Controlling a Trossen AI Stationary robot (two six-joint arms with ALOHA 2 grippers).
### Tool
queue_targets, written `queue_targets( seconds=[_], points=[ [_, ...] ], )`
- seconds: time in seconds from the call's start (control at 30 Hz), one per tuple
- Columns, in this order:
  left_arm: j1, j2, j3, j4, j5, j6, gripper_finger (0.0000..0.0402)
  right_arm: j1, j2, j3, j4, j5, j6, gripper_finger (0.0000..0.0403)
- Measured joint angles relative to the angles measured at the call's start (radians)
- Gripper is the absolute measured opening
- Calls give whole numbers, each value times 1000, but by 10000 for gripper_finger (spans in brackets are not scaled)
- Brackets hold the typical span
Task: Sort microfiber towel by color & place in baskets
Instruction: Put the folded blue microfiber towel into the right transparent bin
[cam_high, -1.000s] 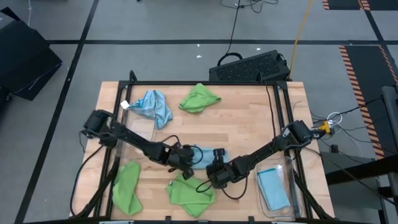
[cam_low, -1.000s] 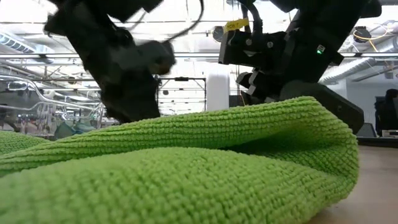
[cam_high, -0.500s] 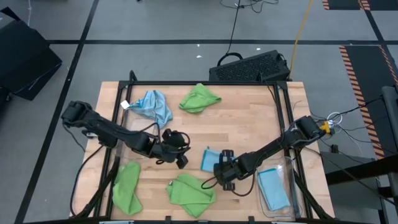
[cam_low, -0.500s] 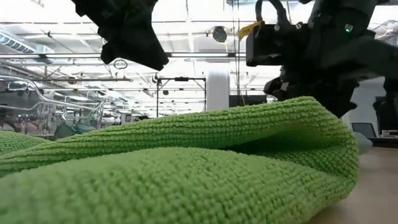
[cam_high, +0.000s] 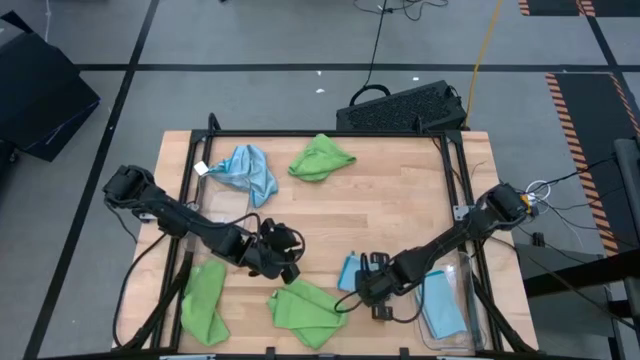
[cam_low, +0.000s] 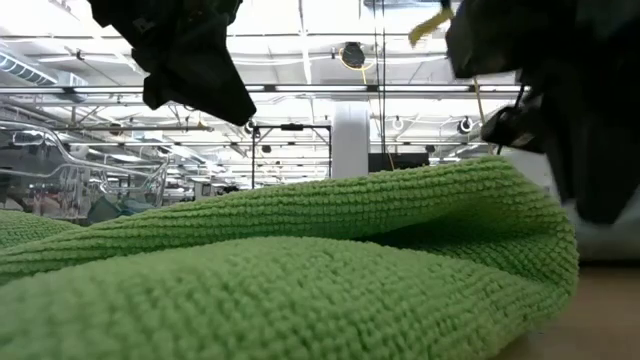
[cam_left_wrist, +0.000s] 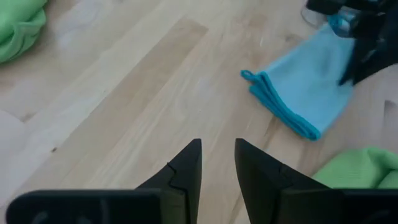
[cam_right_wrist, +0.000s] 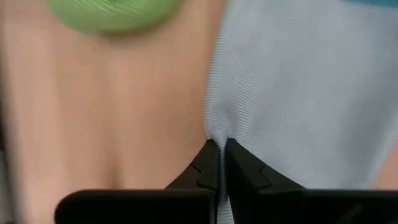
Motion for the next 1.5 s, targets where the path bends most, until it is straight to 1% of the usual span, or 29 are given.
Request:
queue_targets(
  seconds=[0.07, 0.17, 0.23, 0.37, 0.47, 0.53, 0.6, 0.7, 0.87, 0.9, 1.0, 1.1, 1.3, 1.4, 1.5],
  points=[
    [-6, -1, 0, 3, -13, -9, 97, 6, -29, 0, 24, -18, 81, 4],
    [-15, -1, 0, -1, -14, -28, 97, 23, -79, 0, 93, -5, 255, 4],
    [-25, -2, 0, -7, -15, -36, 97, 44, -113, 1, 136, 26, 375, 5],
    [-53, -2, 0, -23, -15, -50, 97, 102, -191, 1, 141, 132, 609, 6],
    [-72, -2, 0, -33, -15, -61, 97, 154, -253, 2, 84, 262, 778, 6],
    [-80, -2, 0, -41, -20, -65, 97, 193, -291, 3, 11, 335, 894, 6],
    [-87, -2, 0, -49, -31, -65, 97, 230, -320, 3, -73, 381, 1005, 7],
    [-89, -2, 0, -49, -38, -65, 97, 287, -348, 3, -205, 407, 1164, 8],
    [-89, -2, 1, -49, -39, -65, 97, 379, -363, 3, -349, 406, 1393, 8],
    [-89, -2, 1, -48, -39, -65, 97, 395, -364, 3, -365, 398, 1418, 8],
    [-86, -2, 1, -48, -39, -65, 97, 427, -364, 3, -393, 321, 1435, 8],
    [-79, -2, 1, -45, -39, -78, 97, 443, -364, 3, -415, 266, 1438, 8],
    [-71, -3, 1, -23, -66, -134, 97, 497, -365, 3, -633, 89, 1418, 8],
    [-61, -3, 1, 16, -88, -135, 97, 538, -365, 3, -724, 47, 1428, 8],
    [-38, -3, 2, 61, -101, -106, 97, 570, -365, 3, -740, 42, 1453, 8]
  ],
)
